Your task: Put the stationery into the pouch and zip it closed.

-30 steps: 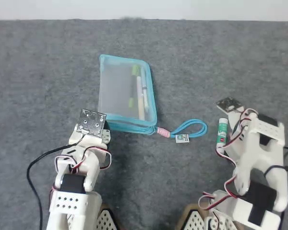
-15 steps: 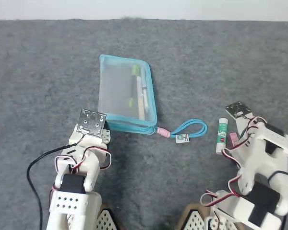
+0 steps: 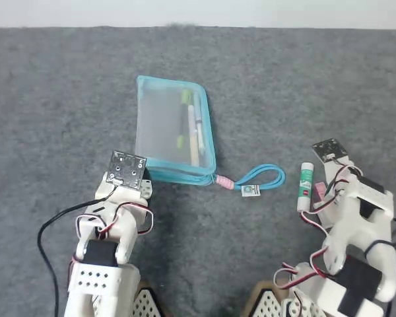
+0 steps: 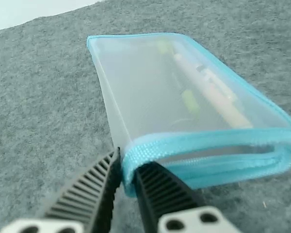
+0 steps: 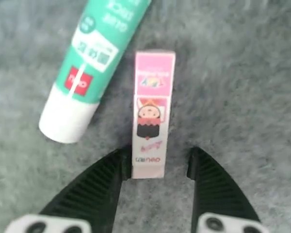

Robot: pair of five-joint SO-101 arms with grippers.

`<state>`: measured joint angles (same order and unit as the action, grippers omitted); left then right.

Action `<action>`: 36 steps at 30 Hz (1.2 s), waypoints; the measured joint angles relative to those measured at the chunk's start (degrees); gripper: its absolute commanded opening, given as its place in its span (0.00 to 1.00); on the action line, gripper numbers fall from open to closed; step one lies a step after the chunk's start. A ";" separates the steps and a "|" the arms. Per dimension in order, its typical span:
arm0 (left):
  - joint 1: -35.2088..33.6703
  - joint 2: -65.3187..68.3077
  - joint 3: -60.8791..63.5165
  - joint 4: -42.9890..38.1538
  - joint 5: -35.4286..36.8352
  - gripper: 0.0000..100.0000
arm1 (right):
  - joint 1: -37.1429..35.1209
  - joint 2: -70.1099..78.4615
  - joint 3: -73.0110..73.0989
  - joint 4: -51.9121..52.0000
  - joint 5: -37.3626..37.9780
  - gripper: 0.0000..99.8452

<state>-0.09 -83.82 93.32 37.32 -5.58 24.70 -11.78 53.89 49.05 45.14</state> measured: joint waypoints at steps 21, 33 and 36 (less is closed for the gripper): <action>0.00 0.00 0.00 -0.88 4.13 0.01 | -4.13 -10.64 -5.98 16.70 -0.62 0.01; 3.60 0.00 0.00 -3.52 7.38 0.01 | -38.59 -33.23 -8.53 35.16 -9.76 0.01; 3.60 0.00 0.00 -3.52 7.38 0.01 | -50.02 -33.58 -8.88 35.60 -11.96 0.01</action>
<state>3.52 -83.82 93.32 33.80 1.80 -25.32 -45.36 45.01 84.66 33.19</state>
